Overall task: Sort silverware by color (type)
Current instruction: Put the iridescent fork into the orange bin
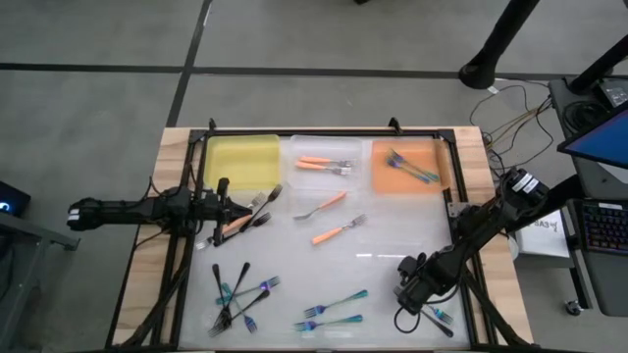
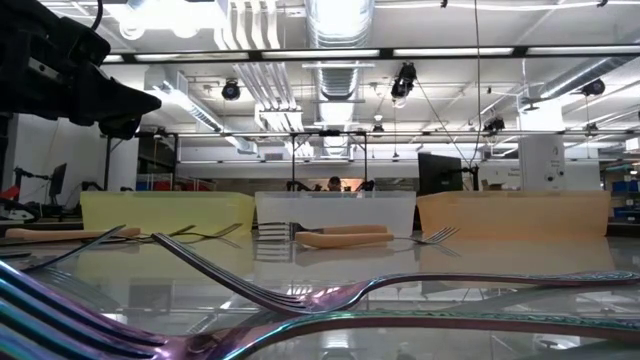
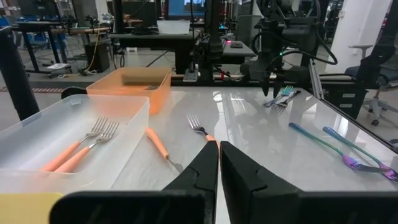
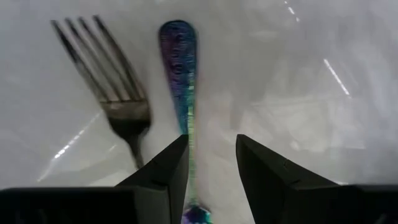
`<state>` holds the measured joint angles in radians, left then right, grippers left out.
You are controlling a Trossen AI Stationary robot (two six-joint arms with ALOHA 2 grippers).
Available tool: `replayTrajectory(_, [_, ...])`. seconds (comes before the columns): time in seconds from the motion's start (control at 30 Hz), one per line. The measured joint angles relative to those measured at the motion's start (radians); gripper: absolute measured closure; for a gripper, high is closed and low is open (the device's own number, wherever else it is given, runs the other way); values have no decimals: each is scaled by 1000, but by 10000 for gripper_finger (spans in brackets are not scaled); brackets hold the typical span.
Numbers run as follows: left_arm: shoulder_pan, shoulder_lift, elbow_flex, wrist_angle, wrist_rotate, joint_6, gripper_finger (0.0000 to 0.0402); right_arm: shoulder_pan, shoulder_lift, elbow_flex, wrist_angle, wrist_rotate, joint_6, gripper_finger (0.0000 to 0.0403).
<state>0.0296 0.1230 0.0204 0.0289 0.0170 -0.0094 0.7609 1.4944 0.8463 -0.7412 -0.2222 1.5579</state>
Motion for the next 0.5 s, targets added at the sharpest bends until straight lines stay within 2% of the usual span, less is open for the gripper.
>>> replayTrajectory(0.23, [0, 0, 0, 0, 0, 0, 402, 1, 4, 0, 59, 14, 53, 282])
replayTrajectory(0.5, [0, 0, 0, 0, 0, 0, 402, 5, 72, 4, 62, 12, 55, 284])
